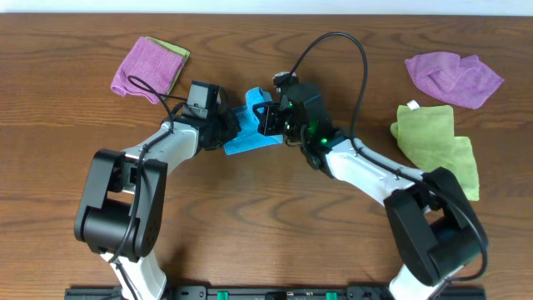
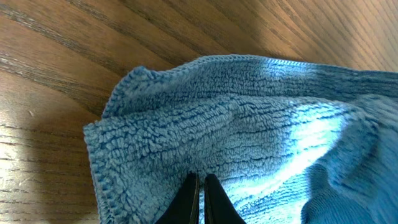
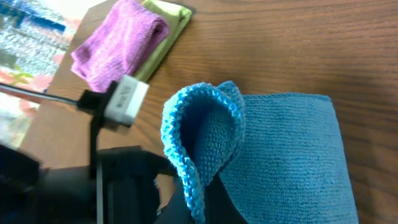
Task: Fold the cloth
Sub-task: 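Move the right gripper toward the left gripper, folding the strip in half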
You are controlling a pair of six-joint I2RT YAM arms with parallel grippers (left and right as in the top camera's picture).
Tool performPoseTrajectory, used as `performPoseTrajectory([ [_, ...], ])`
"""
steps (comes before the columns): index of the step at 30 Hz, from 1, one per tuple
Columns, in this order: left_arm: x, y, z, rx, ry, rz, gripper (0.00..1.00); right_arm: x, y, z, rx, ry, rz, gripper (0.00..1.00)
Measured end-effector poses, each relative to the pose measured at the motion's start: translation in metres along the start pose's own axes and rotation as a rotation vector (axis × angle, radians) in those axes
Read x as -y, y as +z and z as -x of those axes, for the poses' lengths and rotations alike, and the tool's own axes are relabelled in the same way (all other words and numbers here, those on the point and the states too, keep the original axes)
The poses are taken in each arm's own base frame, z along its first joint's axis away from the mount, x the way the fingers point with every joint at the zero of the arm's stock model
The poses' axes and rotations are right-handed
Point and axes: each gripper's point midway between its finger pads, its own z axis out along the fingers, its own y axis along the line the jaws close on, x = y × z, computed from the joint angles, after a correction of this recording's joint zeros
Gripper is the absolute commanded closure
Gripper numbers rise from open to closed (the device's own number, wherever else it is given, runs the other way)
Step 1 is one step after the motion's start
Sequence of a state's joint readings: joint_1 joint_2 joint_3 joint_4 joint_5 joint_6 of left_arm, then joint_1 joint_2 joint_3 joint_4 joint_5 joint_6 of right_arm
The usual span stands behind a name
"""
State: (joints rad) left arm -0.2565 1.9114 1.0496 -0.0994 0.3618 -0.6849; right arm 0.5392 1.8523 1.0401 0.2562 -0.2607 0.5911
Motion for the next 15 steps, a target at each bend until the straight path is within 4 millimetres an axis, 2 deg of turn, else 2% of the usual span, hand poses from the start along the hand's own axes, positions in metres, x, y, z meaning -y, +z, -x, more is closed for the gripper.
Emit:
performPoseTrajectory([
  [7,0.003,0.0,-0.003,-0.015,0.0,-0.015,0.94,-0.001,0.022,-0.004,-0.015,-0.01,-0.004,0.99],
  [15,0.009,-0.006,0.002,-0.034,0.007,-0.004,0.94,-0.024,0.031,-0.018,-0.043,-0.061,0.033,0.99],
])
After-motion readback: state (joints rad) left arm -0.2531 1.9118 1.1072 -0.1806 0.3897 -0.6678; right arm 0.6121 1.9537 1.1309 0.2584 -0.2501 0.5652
